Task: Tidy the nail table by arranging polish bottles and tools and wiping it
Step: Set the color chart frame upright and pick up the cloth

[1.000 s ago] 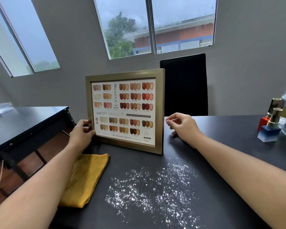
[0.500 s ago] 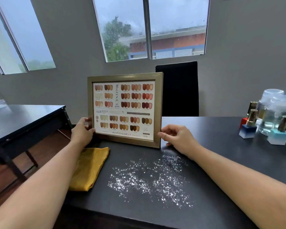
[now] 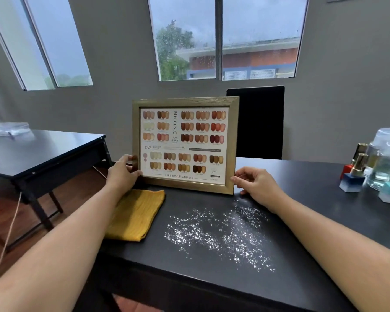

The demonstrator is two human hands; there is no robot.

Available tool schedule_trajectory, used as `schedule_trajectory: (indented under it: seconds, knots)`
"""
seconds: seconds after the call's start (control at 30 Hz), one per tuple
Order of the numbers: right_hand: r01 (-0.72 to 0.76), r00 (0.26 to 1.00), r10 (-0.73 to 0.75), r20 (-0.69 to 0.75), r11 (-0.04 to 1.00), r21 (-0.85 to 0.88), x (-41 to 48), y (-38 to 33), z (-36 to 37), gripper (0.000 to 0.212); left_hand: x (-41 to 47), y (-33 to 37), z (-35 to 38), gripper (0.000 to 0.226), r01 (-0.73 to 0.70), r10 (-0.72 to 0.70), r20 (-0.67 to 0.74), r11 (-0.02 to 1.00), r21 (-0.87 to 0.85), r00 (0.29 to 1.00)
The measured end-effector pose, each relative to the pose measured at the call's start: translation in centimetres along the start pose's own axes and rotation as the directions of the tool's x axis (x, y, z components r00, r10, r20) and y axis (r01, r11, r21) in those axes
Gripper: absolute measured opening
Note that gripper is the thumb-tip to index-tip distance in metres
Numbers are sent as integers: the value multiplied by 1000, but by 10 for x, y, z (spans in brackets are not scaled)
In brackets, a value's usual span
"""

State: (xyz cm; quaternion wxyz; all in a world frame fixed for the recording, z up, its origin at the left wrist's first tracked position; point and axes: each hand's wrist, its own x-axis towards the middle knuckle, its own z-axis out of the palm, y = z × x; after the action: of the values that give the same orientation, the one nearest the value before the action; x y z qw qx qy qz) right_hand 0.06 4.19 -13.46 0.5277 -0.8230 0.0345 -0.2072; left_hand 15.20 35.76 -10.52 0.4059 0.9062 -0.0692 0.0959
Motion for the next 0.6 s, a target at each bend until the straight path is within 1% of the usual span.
schedule_trajectory:
  seconds: [0.13,0.27,0.5,0.6]
  knots:
    - [1,1000,-1,-12,1000,-6,-2,-3,1,7,1,-6,-8,47,0,2,54,1000,-25,999]
    - [-10,1000,11,-14,1000,29,-2,-5,1,15,1,-12,-14,44,-1,6,84,999,-53,996]
    - [-18,1000,18,9,1000,-1,-3,-6,1,16,0,-18,-16,40,-1,8,98,998,-65,995]
    - [-36,999,36,-5,998,45,-3,-8,1,14,3,-17,-18,41,7,2,115,997,-81,993]
